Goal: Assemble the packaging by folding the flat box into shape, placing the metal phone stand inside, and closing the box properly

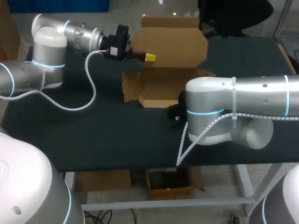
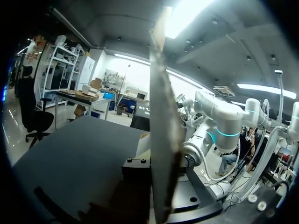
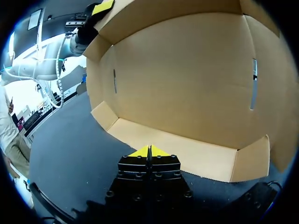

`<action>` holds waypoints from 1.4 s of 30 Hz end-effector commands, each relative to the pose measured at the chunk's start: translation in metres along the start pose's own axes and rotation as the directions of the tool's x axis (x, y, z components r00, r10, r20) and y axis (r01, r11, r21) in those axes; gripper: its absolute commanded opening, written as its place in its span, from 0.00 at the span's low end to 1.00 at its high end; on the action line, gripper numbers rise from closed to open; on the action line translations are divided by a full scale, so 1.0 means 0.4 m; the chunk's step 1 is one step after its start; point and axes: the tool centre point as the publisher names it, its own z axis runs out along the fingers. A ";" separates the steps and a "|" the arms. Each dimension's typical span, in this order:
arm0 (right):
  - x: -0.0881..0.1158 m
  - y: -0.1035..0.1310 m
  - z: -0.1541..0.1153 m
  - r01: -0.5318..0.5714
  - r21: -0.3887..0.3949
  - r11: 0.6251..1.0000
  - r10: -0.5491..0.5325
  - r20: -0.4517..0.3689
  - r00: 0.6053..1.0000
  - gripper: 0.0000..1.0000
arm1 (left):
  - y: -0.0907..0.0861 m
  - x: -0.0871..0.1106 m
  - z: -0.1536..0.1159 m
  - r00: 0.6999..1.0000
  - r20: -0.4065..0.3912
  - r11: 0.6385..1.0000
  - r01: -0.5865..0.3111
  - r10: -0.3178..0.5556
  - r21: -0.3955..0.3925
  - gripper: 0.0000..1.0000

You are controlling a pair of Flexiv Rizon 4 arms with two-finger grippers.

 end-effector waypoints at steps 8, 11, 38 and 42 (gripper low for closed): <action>-0.011 -0.016 0.017 0.000 -0.003 1.000 0.000 -0.002 1.000 0.00 | 0.025 0.017 0.007 1.000 0.003 1.000 0.011 -0.011 -0.002 0.00; -0.011 -0.016 0.017 0.000 -0.003 1.000 0.000 -0.002 1.000 0.00 | 0.028 0.024 0.008 1.000 0.007 1.000 0.012 -0.012 -0.003 0.00; -0.011 -0.016 0.017 0.000 -0.003 1.000 0.000 -0.002 1.000 0.00 | 0.060 0.103 0.036 1.000 0.020 1.000 -0.002 0.002 -0.012 0.00; -0.011 -0.016 0.017 0.000 -0.003 1.000 0.000 -0.002 1.000 0.00 | 0.062 0.107 0.038 1.000 0.021 1.000 0.000 0.000 -0.011 0.00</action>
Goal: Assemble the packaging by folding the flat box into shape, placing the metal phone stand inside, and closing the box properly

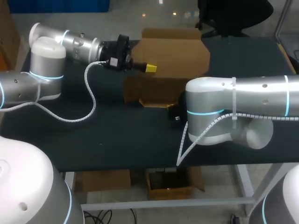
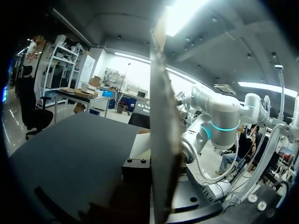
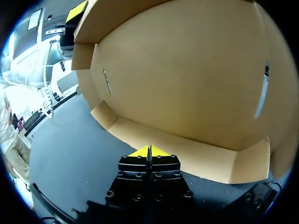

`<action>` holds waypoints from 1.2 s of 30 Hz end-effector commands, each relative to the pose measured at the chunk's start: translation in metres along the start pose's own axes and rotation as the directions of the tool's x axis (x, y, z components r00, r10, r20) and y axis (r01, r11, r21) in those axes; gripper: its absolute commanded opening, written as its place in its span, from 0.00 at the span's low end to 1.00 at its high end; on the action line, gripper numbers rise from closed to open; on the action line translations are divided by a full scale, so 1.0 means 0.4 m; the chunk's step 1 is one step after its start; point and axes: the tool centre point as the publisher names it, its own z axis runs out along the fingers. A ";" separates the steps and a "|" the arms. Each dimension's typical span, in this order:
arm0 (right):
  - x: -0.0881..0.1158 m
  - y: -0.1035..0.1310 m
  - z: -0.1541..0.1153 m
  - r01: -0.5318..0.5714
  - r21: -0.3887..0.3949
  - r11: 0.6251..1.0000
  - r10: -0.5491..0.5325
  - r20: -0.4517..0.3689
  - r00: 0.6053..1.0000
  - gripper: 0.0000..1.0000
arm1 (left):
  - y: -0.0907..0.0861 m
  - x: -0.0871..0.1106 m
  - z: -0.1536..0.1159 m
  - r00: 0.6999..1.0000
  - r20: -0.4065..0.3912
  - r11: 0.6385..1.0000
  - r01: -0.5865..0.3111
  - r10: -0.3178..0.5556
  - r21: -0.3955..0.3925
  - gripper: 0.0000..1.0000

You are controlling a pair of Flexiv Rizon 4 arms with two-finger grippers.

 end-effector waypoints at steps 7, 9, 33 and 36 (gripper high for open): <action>-0.010 -0.016 0.016 0.000 -0.002 1.000 0.000 -0.002 1.000 0.00 | 0.004 0.010 0.006 1.000 0.015 1.000 -0.009 0.009 -0.004 0.00; -0.010 -0.016 0.016 0.000 -0.002 1.000 0.000 -0.002 1.000 0.00 | 0.006 0.005 0.012 1.000 0.016 1.000 -0.020 0.020 -0.005 0.00; -0.010 -0.016 0.016 0.000 -0.002 1.000 0.000 -0.002 1.000 0.00 | 0.046 -0.010 0.020 0.993 0.049 0.993 -0.103 0.105 -0.049 0.00; -0.010 -0.016 0.016 0.000 -0.002 1.000 0.000 -0.002 1.000 0.00 | 0.047 -0.010 0.021 0.992 0.050 0.993 -0.110 0.113 -0.051 0.00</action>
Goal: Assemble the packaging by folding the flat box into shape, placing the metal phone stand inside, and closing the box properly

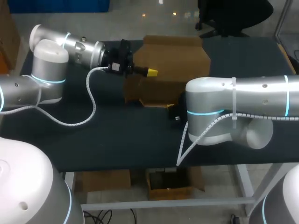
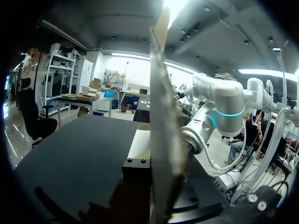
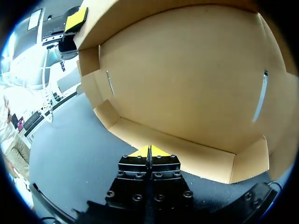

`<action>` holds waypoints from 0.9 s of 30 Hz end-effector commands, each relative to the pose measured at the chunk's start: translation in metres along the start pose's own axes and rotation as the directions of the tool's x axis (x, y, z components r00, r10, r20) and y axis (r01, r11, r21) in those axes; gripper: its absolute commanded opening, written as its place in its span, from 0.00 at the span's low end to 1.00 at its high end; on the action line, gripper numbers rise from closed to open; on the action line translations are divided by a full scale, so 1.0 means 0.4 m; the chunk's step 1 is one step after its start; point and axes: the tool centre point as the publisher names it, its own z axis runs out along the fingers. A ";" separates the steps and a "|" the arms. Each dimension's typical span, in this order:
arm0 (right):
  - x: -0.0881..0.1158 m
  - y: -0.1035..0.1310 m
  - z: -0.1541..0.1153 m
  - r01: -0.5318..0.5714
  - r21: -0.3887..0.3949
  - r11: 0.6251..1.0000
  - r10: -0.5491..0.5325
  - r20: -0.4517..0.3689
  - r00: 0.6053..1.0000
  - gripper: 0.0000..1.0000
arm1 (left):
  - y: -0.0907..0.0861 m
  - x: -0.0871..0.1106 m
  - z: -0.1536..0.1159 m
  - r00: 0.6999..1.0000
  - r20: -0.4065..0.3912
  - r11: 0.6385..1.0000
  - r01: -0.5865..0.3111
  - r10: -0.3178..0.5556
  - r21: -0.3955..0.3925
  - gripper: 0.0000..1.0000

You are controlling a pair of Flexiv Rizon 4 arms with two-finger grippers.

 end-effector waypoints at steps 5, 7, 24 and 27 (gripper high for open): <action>-0.010 -0.015 0.016 0.000 -0.002 1.000 0.000 -0.002 1.000 0.00 | 0.004 0.008 0.000 1.000 0.012 1.000 -0.008 0.008 -0.001 0.00; -0.010 -0.015 0.016 0.000 -0.002 1.000 0.000 -0.002 1.000 0.00 | 0.003 0.009 -0.001 1.000 0.014 1.000 -0.009 0.010 -0.002 0.00; -0.010 -0.015 0.016 0.000 -0.002 1.000 0.000 -0.002 1.000 0.00 | 0.008 0.011 0.004 1.000 0.019 1.000 -0.005 0.005 -0.017 0.00; -0.010 -0.015 0.016 0.000 -0.002 1.000 0.000 -0.002 1.000 0.00 | 0.008 0.012 0.004 1.000 0.021 1.000 -0.001 0.002 -0.021 0.00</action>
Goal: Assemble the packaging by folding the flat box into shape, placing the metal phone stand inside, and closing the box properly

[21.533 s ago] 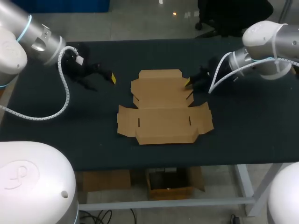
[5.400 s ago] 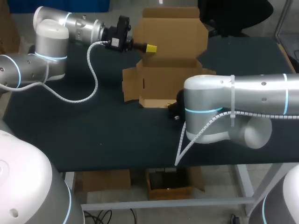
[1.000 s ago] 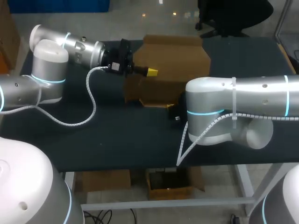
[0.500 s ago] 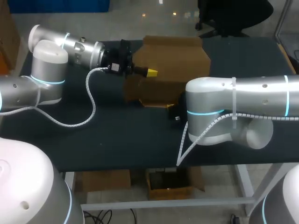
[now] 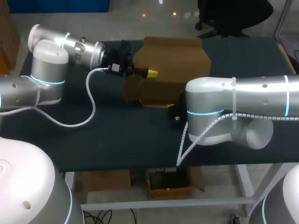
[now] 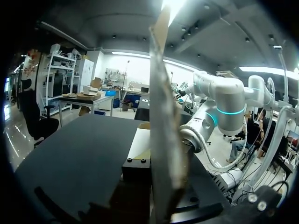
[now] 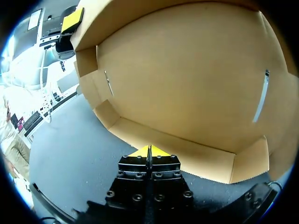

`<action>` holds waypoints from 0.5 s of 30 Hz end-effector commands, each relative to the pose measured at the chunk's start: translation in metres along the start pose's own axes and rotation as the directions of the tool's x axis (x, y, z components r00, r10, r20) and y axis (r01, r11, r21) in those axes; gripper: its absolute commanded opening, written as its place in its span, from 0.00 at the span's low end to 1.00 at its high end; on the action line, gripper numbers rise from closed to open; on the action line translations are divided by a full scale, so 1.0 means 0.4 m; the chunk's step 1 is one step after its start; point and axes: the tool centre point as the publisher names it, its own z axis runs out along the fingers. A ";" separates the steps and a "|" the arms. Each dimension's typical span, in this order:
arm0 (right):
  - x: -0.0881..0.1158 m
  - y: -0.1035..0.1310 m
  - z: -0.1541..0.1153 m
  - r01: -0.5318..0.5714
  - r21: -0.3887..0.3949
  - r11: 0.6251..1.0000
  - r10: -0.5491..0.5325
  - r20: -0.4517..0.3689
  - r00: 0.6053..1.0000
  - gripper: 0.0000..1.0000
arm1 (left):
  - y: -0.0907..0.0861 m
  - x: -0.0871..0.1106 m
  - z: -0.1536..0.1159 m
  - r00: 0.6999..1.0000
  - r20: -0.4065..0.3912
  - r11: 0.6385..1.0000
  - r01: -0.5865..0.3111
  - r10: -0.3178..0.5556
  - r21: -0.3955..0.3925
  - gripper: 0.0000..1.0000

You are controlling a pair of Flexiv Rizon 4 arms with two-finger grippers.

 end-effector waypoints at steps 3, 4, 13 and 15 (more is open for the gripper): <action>-0.010 -0.015 0.016 0.000 -0.002 1.000 0.000 -0.002 1.000 0.00 | 0.004 0.002 0.002 1.000 0.002 1.000 0.002 -0.002 -0.005 0.00; -0.010 -0.015 0.016 0.000 -0.002 1.000 0.000 -0.002 1.000 0.00 | 0.004 0.002 0.002 1.000 0.002 1.000 0.002 -0.002 -0.005 0.00; 0.020 0.012 -0.062 0.019 -0.056 0.998 -0.020 -0.019 1.000 0.00 | 0.004 0.002 0.002 1.000 0.002 1.000 0.002 -0.002 -0.005 0.00; 0.028 0.019 -0.086 0.026 -0.068 0.997 -0.028 -0.028 0.999 0.00 | 0.004 0.002 0.002 1.000 0.002 1.000 0.002 -0.002 -0.005 0.00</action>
